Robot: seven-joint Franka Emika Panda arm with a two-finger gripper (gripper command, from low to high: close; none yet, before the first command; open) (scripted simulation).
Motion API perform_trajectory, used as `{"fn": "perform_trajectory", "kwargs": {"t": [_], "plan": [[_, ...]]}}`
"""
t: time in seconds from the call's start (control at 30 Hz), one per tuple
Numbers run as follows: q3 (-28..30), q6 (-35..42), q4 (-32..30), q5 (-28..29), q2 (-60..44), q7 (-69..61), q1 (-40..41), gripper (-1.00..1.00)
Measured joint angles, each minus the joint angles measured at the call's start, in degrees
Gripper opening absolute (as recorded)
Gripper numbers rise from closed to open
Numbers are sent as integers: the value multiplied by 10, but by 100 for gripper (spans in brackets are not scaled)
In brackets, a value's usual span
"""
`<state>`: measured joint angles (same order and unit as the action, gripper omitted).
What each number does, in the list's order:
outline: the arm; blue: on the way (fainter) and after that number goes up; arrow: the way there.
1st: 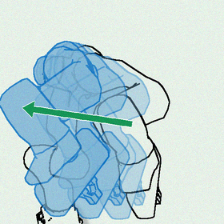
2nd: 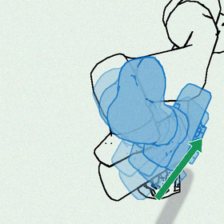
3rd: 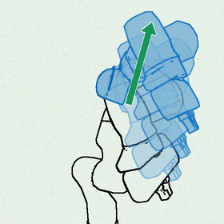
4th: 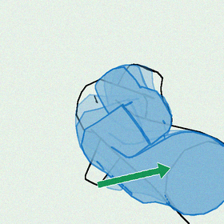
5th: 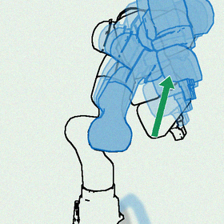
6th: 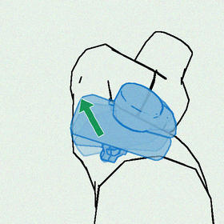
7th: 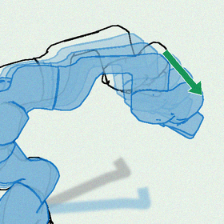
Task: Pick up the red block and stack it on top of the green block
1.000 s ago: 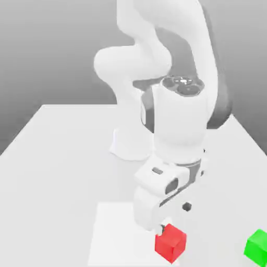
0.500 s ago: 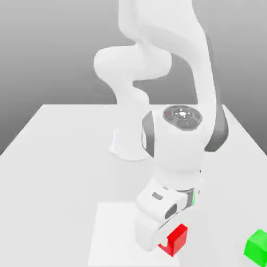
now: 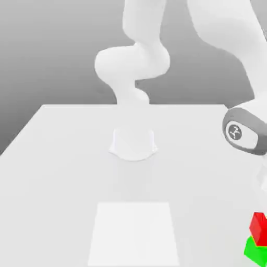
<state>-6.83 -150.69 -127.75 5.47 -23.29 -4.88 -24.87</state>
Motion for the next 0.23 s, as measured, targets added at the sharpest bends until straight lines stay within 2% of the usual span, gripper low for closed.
{"fn": "perform_trajectory", "kwargs": {"t": [0.13, 0.23], "plan": [[0, -1, 1, 1, -1, 0, -1, 100], [-8, 45, -2, -11, 48, -9, 4, 100]]}}
